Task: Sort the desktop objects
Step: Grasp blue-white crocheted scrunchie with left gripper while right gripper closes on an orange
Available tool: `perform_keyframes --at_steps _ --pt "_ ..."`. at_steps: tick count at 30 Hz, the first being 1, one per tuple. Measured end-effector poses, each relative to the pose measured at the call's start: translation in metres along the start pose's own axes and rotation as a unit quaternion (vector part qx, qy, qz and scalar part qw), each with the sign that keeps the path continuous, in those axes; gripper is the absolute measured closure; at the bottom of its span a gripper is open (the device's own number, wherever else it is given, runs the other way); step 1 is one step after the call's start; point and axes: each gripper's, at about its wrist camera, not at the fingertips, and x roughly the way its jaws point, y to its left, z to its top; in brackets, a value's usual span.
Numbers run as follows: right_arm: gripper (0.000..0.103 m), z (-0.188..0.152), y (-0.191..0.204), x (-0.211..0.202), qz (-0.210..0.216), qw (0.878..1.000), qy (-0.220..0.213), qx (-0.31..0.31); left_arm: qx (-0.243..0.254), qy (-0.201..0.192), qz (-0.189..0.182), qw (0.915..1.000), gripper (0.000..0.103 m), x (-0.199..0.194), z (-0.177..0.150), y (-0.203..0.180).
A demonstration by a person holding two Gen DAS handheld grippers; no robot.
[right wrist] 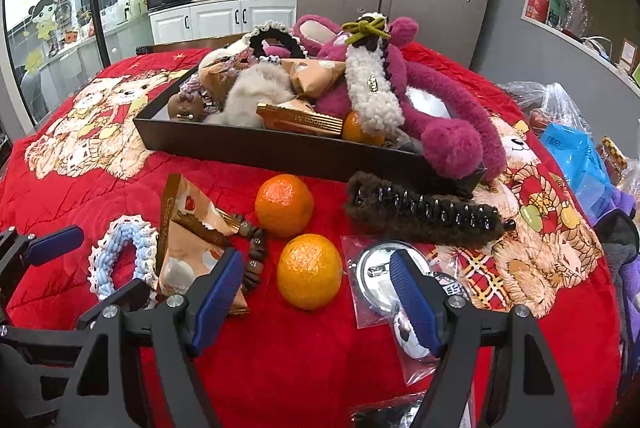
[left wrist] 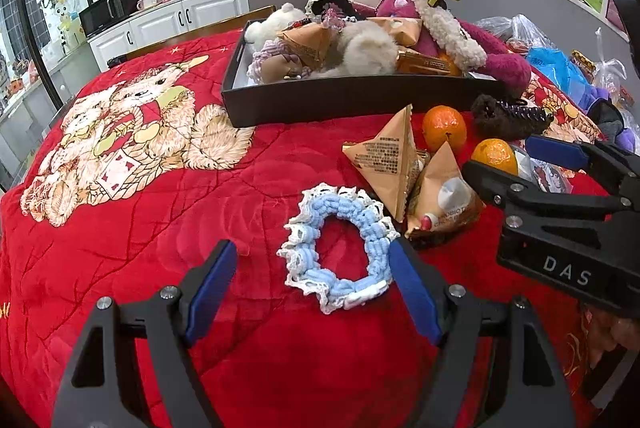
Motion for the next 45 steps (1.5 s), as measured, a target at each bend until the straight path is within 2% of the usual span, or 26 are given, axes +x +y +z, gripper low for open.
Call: perform_keyframes --at_steps 9,10,12,15,17,18,21,45 --pt "0.026 -0.004 0.004 0.008 0.005 1.000 0.015 -0.002 -0.004 -0.002 -0.011 0.9999 0.025 0.002 -0.002 0.001" --pt "0.026 -0.004 0.004 0.008 0.005 1.000 0.015 0.000 -0.003 -0.001 -0.015 0.9999 0.029 0.001 -0.003 0.000" --pt "0.037 -0.005 0.003 0.008 0.010 1.000 0.016 0.003 0.000 0.003 -0.023 0.9997 0.036 0.003 -0.003 -0.002" --pt "0.044 -0.005 0.002 0.009 0.022 0.999 0.024 0.011 0.004 0.003 -0.037 0.9993 0.052 0.001 -0.003 -0.005" --pt "0.061 -0.005 0.004 0.010 0.013 1.000 0.027 0.006 0.008 0.001 -0.039 0.9992 0.060 0.000 -0.004 -0.007" --pt "0.066 -0.005 0.004 0.010 0.008 0.999 0.031 0.003 0.009 0.001 -0.045 0.9990 0.066 0.000 -0.004 -0.008" --pt "0.066 -0.005 0.003 0.009 0.008 0.999 0.032 0.004 0.009 -0.001 -0.054 0.9985 0.078 -0.002 -0.004 -0.008" --pt "0.066 -0.003 0.010 -0.001 0.013 1.000 0.019 -0.006 -0.002 -0.015 -0.052 0.9985 0.081 -0.014 -0.001 0.000"
